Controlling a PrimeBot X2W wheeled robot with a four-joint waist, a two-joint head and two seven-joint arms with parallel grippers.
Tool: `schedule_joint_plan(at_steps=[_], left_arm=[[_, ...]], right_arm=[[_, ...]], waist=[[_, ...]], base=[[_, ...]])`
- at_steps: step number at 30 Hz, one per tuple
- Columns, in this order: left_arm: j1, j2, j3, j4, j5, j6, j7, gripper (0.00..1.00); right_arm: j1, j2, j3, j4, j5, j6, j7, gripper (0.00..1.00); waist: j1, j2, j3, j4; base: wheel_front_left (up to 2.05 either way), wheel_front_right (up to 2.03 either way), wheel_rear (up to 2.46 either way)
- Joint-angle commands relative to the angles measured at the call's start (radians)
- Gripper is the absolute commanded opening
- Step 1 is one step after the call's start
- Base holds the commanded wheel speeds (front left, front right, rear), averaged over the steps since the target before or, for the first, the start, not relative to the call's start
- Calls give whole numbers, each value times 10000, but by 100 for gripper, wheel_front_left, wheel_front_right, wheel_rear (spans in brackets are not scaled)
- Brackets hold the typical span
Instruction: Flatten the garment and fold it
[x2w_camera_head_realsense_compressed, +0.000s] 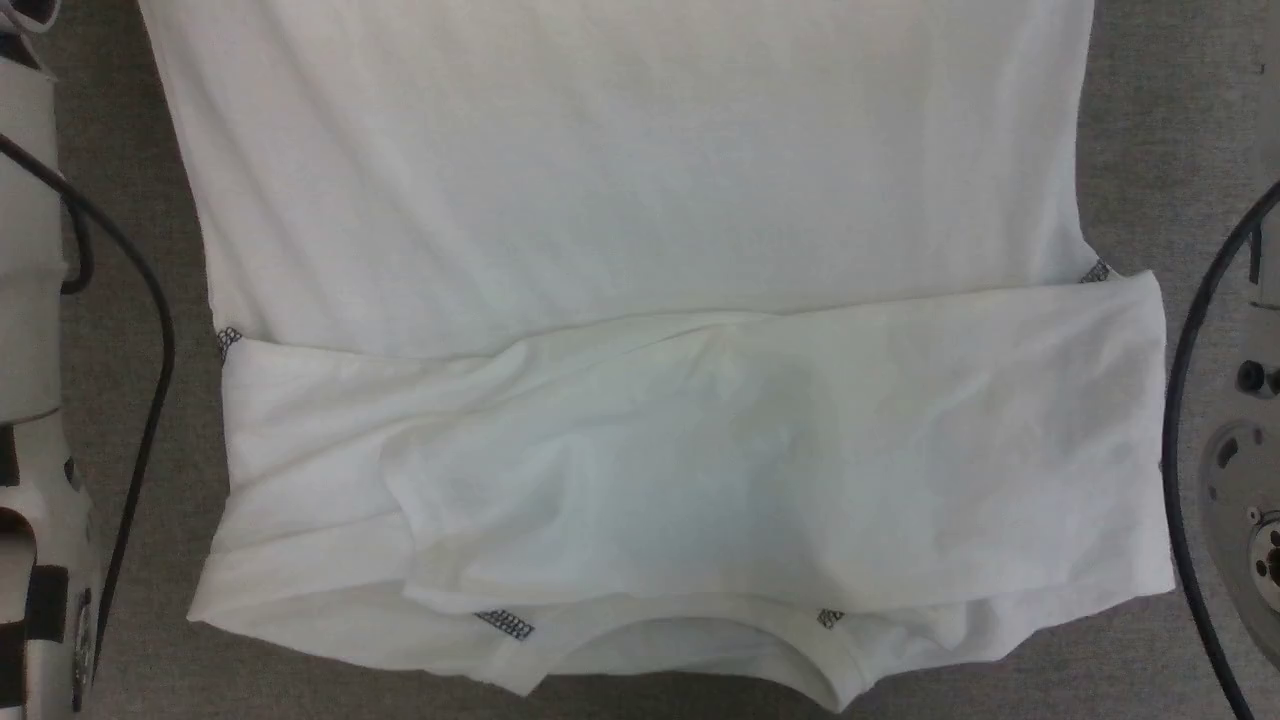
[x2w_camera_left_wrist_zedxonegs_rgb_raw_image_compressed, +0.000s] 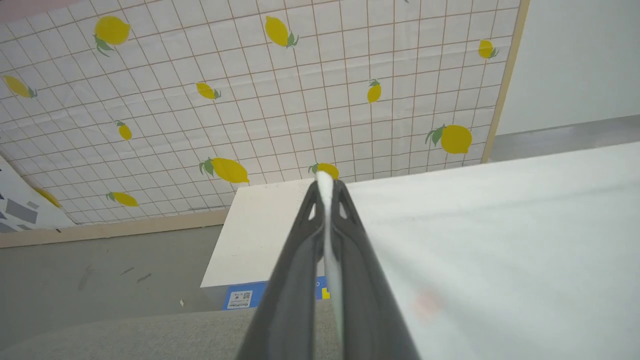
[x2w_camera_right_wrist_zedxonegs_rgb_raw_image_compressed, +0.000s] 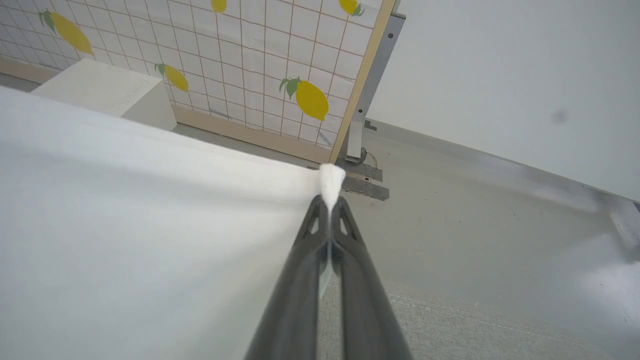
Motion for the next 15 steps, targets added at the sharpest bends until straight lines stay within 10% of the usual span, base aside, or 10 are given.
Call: schedule_joint_plan(at_steps=[1, 15], left_arm=[[-42, 201, 100, 96, 86, 74, -247, 0], [4253, 227, 223, -1033, -1034, -598, -1303, 0]], right_arm=[[277, -92, 0, 20, 72, -17, -300, 0], [4044, -1151, 2628, -1727, 2833, -17, -2181, 0]], waist=[[0, 0, -344, -171], [0, 0, -3319, -171]], base=[[0, 0, 0], [0, 0, 0]])
